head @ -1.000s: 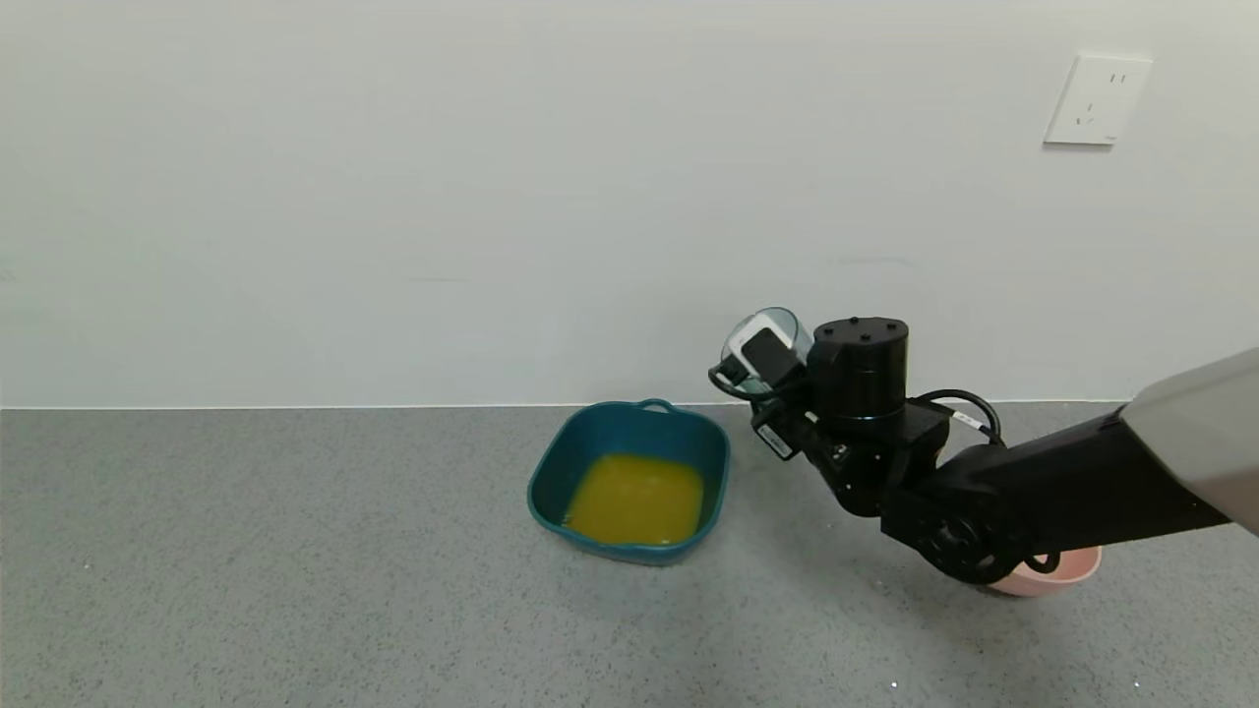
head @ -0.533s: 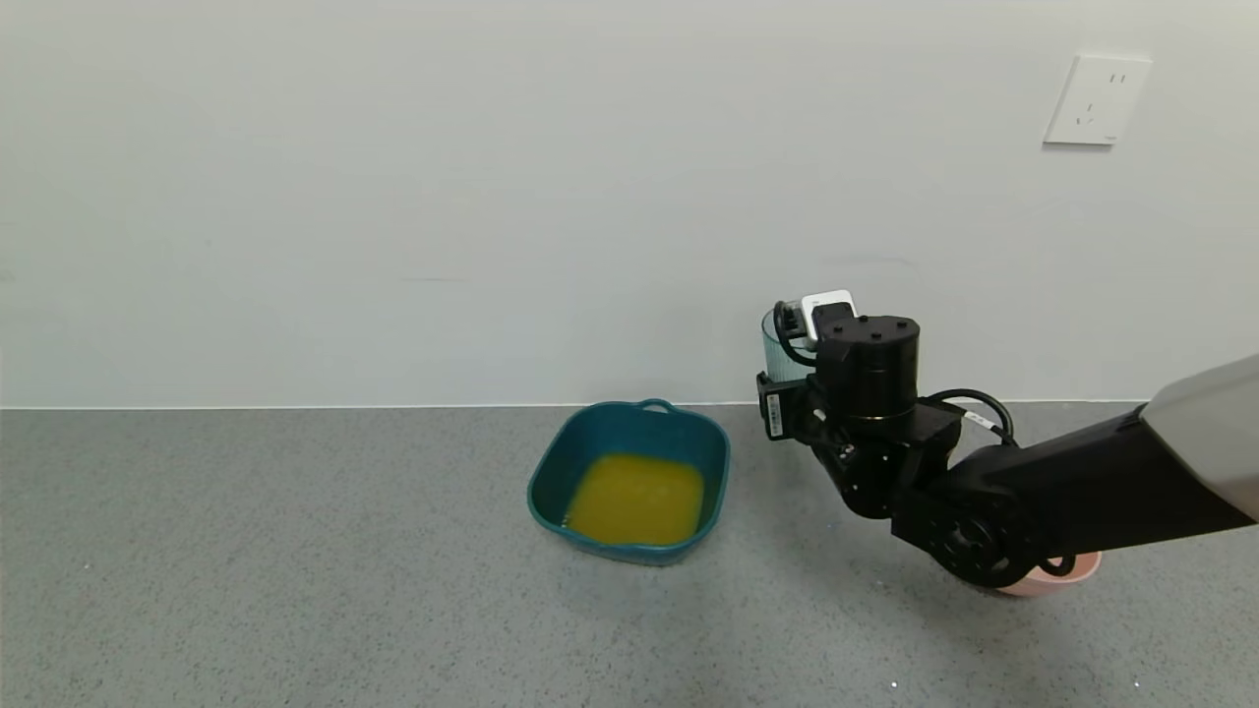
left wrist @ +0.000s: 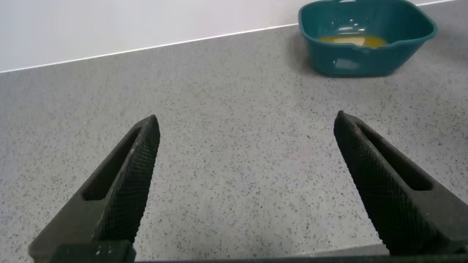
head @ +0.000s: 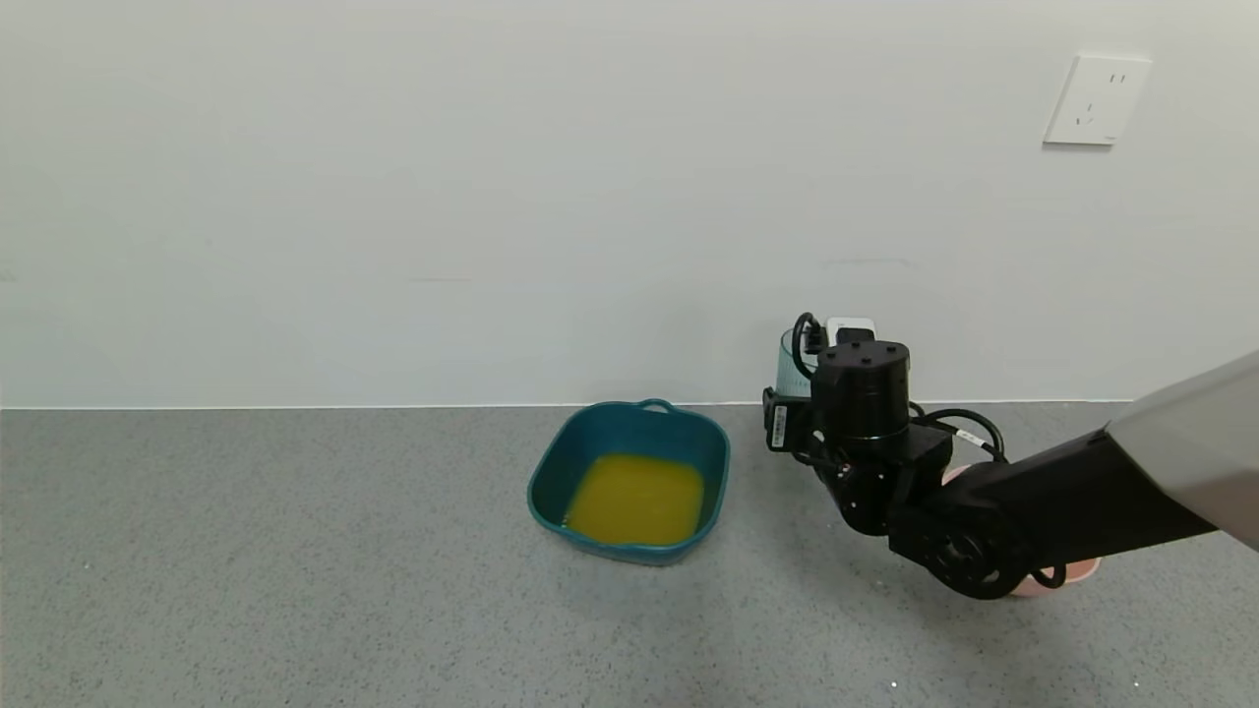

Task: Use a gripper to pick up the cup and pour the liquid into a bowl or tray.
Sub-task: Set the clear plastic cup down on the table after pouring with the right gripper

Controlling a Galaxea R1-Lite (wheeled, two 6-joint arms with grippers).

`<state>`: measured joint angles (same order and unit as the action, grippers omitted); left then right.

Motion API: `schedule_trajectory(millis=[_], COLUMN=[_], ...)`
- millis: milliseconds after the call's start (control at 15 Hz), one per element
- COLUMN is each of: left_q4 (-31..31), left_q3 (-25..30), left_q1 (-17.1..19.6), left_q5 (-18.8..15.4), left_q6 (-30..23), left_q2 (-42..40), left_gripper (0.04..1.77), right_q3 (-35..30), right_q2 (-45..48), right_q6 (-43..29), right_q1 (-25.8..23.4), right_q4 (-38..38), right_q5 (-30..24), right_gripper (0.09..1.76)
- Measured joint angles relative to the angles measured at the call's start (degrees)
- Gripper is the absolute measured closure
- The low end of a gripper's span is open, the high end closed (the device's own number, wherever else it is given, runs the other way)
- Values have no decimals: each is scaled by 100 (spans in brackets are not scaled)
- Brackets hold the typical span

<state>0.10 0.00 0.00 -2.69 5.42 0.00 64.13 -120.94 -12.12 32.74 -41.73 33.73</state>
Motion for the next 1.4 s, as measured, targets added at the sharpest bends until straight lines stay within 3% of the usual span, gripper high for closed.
schedule_trajectory(millis=[800,1400], left_q4=[-2,0], left_q3=[0,0], left_q1=[0,0], left_q5=[0,0], left_q6=[2,0], left_q2=[0,0], left_gripper=[9,9], right_q3=[734,1282], right_q2=[-1309,-2041], right_q6=[30,24], right_q1=[-634,-752], right_q4=[-328,-333], right_q5=[-44,-151], right_gripper=[50,50])
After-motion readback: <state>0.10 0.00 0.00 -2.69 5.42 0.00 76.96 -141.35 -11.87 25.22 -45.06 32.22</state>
